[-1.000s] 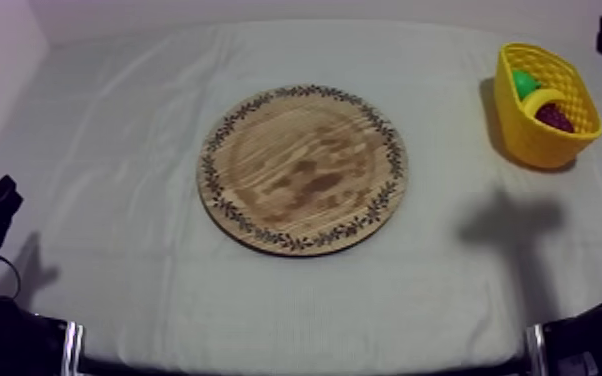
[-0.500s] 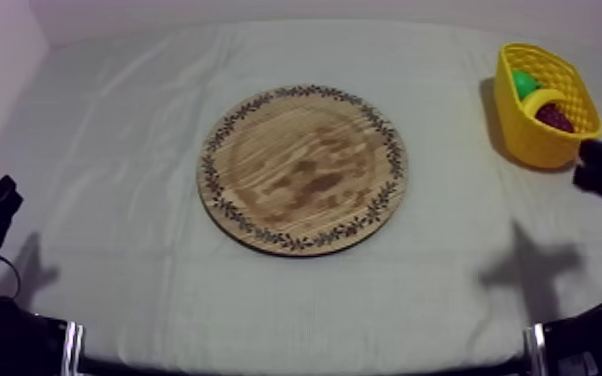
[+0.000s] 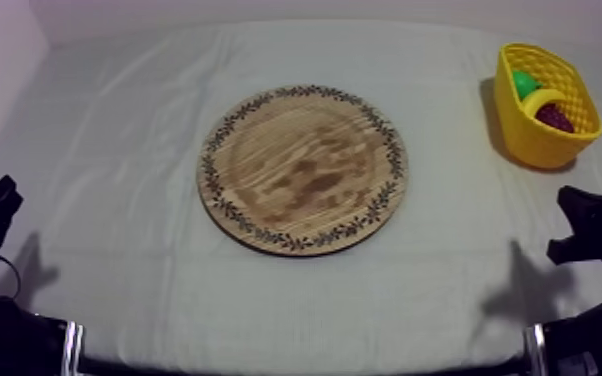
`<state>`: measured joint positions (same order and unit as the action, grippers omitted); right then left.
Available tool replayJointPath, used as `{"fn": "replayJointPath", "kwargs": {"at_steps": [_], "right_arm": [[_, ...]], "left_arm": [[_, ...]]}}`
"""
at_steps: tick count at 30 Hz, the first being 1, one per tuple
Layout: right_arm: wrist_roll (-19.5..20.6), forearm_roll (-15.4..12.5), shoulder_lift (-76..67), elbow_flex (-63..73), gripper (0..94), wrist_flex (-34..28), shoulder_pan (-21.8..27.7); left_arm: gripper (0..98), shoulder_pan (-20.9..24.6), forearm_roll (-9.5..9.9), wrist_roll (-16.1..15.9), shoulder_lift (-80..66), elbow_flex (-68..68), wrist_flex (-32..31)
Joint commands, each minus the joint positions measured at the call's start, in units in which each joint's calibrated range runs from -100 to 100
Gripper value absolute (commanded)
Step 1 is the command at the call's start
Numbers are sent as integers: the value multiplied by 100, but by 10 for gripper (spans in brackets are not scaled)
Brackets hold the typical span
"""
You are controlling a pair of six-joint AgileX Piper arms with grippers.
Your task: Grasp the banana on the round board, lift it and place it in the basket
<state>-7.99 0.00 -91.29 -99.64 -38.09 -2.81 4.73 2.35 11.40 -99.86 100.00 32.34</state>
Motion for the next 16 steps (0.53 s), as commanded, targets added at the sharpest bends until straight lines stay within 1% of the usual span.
{"fn": "replayJointPath", "kwargs": {"at_steps": [1,8,16], "right_arm": [[-300,-53,-143,-6,3,45,-32],[-209,-82,-413,-13,3,111,-52],[-206,-85,-445,-14,3,115,-13]], "left_arm": [[1,1,2,0,4,0,0],[1,1,2,0,4,0,0],[1,1,2,0,4,0,0]]}}
